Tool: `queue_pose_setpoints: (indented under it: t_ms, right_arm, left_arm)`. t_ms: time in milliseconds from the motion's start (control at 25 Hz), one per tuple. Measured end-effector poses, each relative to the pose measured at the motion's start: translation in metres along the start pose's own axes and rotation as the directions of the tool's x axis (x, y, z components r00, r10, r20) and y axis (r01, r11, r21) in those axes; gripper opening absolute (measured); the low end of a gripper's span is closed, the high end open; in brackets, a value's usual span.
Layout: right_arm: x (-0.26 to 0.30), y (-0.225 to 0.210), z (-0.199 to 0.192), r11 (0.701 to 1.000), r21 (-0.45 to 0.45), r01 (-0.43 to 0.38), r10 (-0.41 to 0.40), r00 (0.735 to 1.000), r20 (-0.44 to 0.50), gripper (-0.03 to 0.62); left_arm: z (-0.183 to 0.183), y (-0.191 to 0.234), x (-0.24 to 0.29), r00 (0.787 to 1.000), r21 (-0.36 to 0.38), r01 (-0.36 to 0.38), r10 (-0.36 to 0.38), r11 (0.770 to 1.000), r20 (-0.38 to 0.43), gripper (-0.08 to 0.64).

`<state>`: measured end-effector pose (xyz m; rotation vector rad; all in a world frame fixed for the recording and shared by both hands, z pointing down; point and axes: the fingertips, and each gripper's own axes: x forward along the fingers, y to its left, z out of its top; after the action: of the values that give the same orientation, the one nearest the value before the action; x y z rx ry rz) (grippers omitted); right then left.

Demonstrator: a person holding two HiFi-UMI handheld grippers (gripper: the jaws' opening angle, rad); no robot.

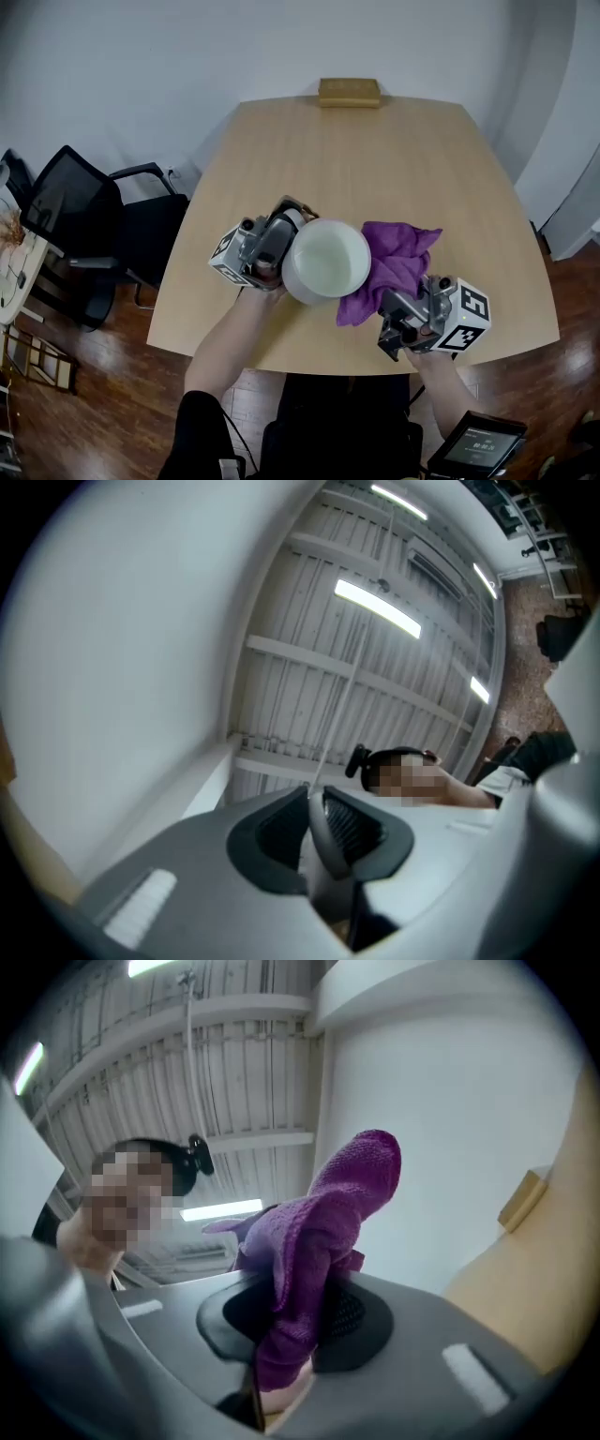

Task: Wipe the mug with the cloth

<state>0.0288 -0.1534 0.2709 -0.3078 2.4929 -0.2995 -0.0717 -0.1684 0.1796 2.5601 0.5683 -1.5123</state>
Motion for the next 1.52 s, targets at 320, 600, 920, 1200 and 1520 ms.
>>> queue_pose_setpoints:
  t_ms: [320,600,920,1200,1520]
  right_arm:
    - [0.008,-0.016,-0.106,0.990,-0.020,0.139,-0.135,0.908,-0.397,0.077]
    - [-0.024,-0.030,-0.050,0.977,0.024,0.211,-0.201,0.955,-0.216,0.077]
    - [0.006,0.001,-0.030,0.980,-0.182,0.083,-0.117,0.975,-0.187,0.077]
    - [0.013,-0.014,-0.139,0.988,0.007,0.152,-0.129,0.862,-0.489,0.077]
    - [-0.011,-0.054,-0.080,0.937,0.205,0.282,-0.236,0.946,-0.222,0.077]
  left_arm:
    - [0.000,0.028,-0.029,0.988,0.085,-0.150,0.153,0.985,-0.028,0.080]
    - [0.002,0.034,-0.038,0.981,0.098,-0.190,0.191,0.977,-0.003,0.078]
    - [0.002,0.043,-0.043,0.968,0.103,-0.252,0.253,0.962,0.002,0.080]
    - [-0.001,0.065,-0.052,0.921,0.160,-0.377,0.387,0.912,-0.033,0.081]
    - [-0.046,0.086,-0.051,0.815,0.265,-0.443,0.508,0.856,-0.278,0.107]
